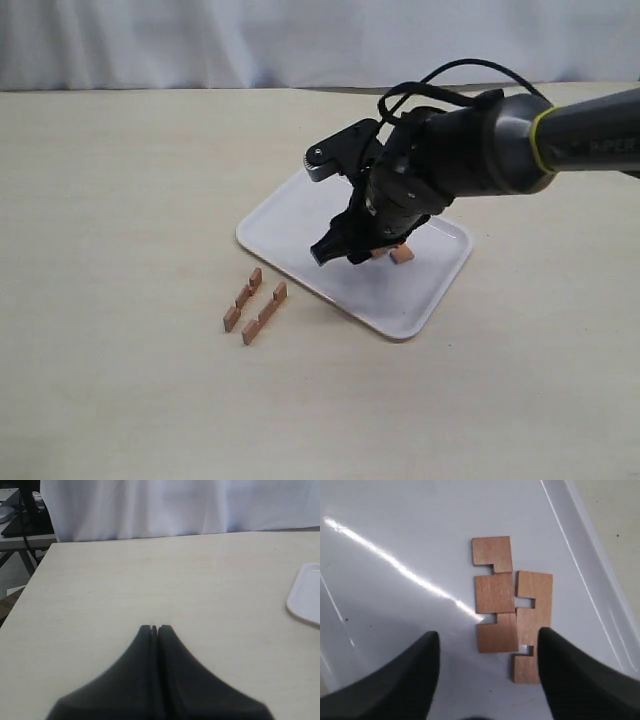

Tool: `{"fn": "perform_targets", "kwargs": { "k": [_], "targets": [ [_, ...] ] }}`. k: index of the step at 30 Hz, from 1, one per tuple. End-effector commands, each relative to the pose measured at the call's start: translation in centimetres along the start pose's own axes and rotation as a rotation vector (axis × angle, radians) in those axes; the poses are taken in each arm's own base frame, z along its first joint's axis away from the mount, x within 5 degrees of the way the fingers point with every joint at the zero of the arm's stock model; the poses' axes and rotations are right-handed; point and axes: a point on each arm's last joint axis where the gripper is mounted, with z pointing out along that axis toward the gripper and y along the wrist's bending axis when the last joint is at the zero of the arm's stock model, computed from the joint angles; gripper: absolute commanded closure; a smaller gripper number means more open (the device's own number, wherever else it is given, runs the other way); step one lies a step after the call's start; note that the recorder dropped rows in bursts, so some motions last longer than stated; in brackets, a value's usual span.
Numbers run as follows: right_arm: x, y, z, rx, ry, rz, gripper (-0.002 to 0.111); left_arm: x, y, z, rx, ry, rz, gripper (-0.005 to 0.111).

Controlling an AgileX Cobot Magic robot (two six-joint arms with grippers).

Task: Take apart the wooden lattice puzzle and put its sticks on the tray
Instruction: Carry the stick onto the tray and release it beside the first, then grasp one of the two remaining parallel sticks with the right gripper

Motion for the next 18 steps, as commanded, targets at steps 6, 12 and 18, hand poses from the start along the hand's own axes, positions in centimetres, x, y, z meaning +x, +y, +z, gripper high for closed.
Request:
{"fn": "perform_targets", "kwargs": {
  "k": [6, 12, 18],
  "targets": [
    [-1.9, 3.6, -7.2, -0.107, -0.126, -0.133, 0.040, 0.0, 0.0, 0.0, 0.005, -0.009, 0.002, 0.107],
    [-0.8, 8.2, -8.5, -0.146, -0.127, -0.352, 0.040, 0.0, 0.0, 0.0, 0.005, -0.009, 0.002, 0.107],
    [0.0, 10.8, -7.2, -0.178, -0.118, -0.425, 0.029, 0.0, 0.0, 0.0, 0.005, -0.009, 0.002, 0.107]
  ]
}}
